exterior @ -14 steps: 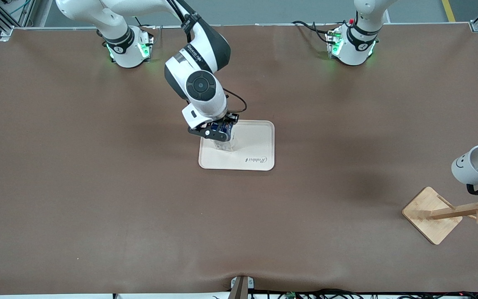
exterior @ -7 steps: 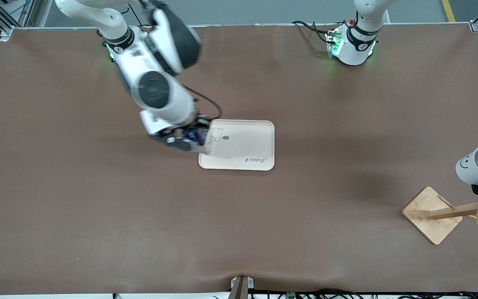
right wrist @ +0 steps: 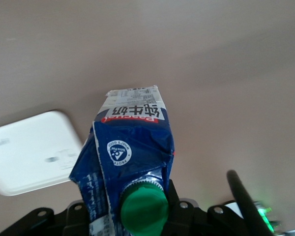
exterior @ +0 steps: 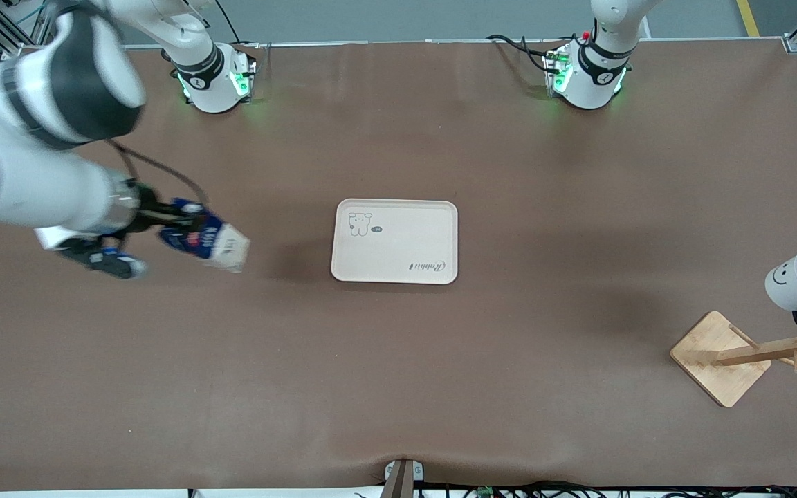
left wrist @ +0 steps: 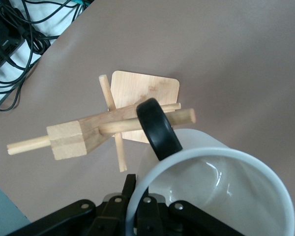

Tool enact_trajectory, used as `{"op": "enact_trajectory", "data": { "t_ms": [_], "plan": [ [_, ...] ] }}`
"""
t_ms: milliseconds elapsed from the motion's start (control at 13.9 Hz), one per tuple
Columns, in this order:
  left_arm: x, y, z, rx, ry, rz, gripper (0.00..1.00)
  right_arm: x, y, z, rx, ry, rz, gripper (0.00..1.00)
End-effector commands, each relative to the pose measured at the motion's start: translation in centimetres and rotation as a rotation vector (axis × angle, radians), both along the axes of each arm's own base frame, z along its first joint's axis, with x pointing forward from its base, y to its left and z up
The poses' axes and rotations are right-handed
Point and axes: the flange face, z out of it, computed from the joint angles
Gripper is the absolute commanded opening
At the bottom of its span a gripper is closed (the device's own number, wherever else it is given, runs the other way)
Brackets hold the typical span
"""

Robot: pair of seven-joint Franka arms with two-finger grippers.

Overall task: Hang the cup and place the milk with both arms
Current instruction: 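Hang the mug handle on a peg while the right gripper carries milk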

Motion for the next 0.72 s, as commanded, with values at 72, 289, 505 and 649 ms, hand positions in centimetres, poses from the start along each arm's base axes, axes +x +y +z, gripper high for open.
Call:
{"op": "enact_trajectory", "data": {
  "t_ms": [72, 289, 505, 649],
  "plan": [
    [0.3, -0.2, 0.2, -0.06, -0.025, 0.002, 1.0, -2.3, -8.4, -4.4, -0.007, 0.038, 0.04, 0.0],
    [0.0, -0.6, 0.9, -0.077, -0.026, 0.009, 1.0, -3.0, -15.6, -8.7, -0.011, 0.025, 0.127, 0.0],
    [-0.6, -1.2, 2.0, -0.136, -0.018, 0.084, 1.0, -4.8, -19.9, -13.6, 0.021, -0.007, 0.172, 0.0],
    [-1.2, -2.0, 3.4, -0.138, -0.013, 0.181, 1.0, -5.4, -19.8, -14.9, 0.026, 0.009, 0.172, 0.0]
  ]
}}
